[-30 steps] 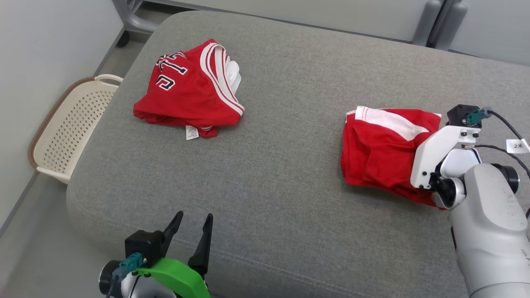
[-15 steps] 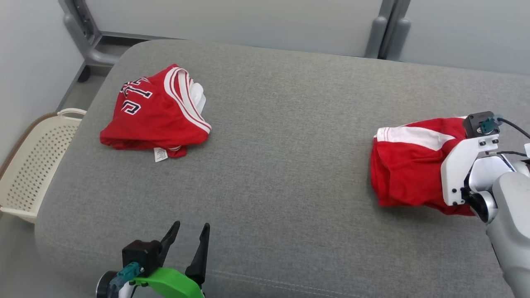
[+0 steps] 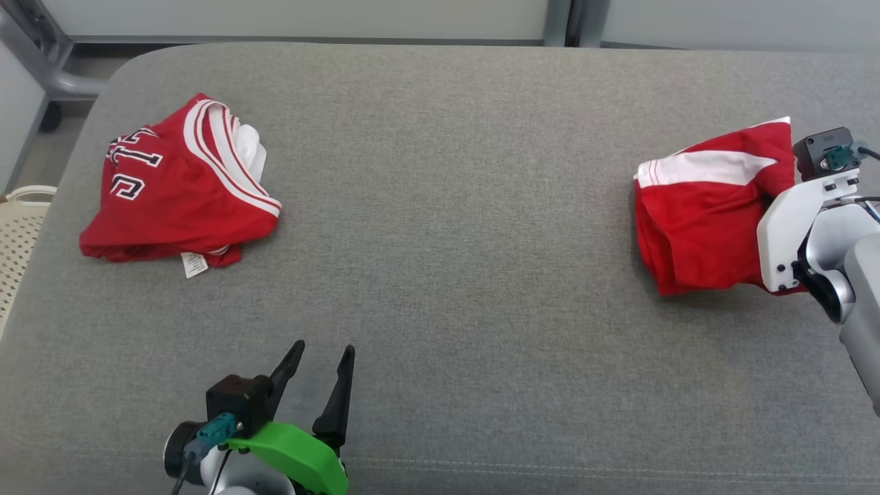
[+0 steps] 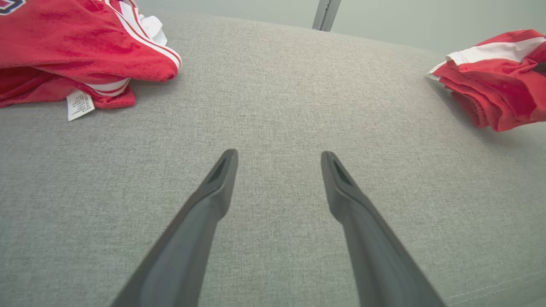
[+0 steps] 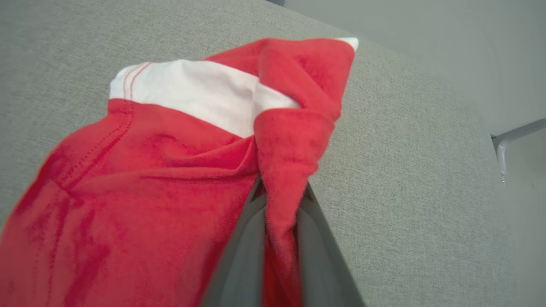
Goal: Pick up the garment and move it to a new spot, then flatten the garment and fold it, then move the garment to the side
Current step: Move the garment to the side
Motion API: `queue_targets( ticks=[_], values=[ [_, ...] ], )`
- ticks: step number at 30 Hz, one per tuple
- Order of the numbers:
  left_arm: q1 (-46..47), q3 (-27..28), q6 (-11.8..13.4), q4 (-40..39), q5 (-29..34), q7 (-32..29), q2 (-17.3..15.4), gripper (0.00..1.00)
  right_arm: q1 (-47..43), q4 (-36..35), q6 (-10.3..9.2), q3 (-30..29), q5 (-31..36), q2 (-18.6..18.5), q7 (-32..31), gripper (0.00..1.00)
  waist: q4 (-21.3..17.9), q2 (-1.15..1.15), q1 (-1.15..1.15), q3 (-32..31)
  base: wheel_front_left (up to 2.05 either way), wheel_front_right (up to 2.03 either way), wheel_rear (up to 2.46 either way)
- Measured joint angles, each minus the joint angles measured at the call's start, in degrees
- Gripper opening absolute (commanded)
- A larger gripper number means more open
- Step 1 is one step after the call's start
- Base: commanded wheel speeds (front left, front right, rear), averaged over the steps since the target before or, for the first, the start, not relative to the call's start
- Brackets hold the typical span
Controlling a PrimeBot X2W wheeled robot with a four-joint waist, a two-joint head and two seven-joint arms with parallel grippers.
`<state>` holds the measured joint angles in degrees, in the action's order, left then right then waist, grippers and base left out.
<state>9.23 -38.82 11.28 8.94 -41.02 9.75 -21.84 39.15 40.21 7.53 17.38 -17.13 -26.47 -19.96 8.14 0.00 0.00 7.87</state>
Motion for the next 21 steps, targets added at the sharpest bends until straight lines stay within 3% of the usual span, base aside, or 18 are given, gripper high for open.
queue_targets(
  ticks=[13, 21],
  values=[
    [4.98, -0.49, -1.64, 1.46, 1.55, 0.32, 0.23, 1.00, 9.26, 6.87, 0.01, 7.81, -0.59, -5.94, 5.78, 0.00, -5.19, 0.00, 0.00, 7.18, 0.00, 0.00, 0.00],
    [6.76, -1.11, -1.74, 0.63, 2.80, -0.94, -1.32, 1.00, 12.96, 12.12, 0.01, 7.13, 1.07, -10.74, 9.62, 0.00, -6.08, 0.00, 0.00, 12.01, 0.00, 0.00, 0.00]
  ],
)
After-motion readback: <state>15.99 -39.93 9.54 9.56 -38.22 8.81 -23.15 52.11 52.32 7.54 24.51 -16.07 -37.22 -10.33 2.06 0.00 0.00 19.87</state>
